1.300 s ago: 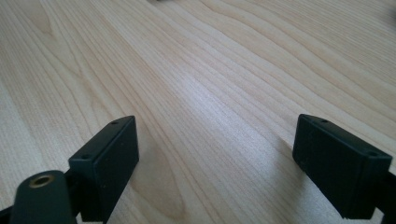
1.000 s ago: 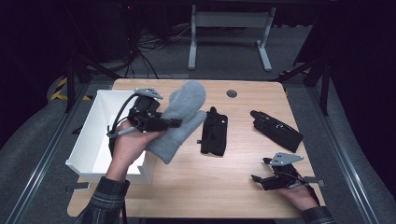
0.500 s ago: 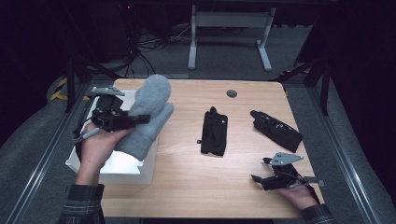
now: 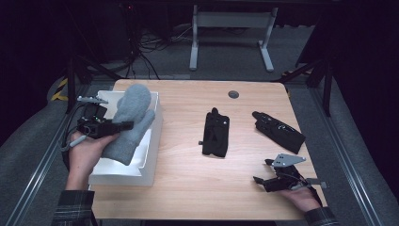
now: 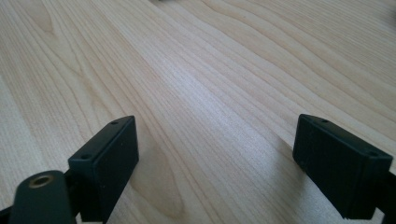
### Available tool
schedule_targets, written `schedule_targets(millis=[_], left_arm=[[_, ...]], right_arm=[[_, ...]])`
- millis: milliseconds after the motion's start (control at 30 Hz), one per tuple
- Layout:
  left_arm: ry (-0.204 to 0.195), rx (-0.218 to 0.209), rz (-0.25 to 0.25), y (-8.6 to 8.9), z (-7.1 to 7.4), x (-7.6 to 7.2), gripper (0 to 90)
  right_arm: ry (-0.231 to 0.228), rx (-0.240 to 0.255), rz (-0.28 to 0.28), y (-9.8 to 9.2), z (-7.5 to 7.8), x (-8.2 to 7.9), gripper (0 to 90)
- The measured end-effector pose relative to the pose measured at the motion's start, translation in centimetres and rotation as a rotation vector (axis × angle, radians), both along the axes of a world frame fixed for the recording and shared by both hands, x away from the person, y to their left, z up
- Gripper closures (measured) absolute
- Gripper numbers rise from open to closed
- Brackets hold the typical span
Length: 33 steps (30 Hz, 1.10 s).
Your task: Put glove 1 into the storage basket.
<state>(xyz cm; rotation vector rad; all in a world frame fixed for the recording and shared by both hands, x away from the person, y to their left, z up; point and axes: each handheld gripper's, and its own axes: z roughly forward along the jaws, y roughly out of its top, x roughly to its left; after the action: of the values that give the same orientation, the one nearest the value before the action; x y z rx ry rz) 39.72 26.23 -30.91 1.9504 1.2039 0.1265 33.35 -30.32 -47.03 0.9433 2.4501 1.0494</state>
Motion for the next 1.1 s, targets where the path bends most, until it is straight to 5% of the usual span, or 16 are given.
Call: schedule_targets(millis=[633, 900, 1100], left_arm=[[0.163, 0.023, 0.095, 1.5, -7.5, 3.3, 71.5], [0.228, 0.04, 0.109, 2.1, -9.5, 4.2, 69.7], [0.265, 0.1, 0.121, 2.2, -10.9, 4.6, 62.4]], right_arm=[[0.0, 0.0, 0.003, 0.0, 0.0, 0.0, 14.5], [0.0, 0.0, 0.004, 0.0, 0.0, 0.0, 14.5], [0.0, 0.0, 0.003, 0.0, 0.0, 0.0, 14.5]])
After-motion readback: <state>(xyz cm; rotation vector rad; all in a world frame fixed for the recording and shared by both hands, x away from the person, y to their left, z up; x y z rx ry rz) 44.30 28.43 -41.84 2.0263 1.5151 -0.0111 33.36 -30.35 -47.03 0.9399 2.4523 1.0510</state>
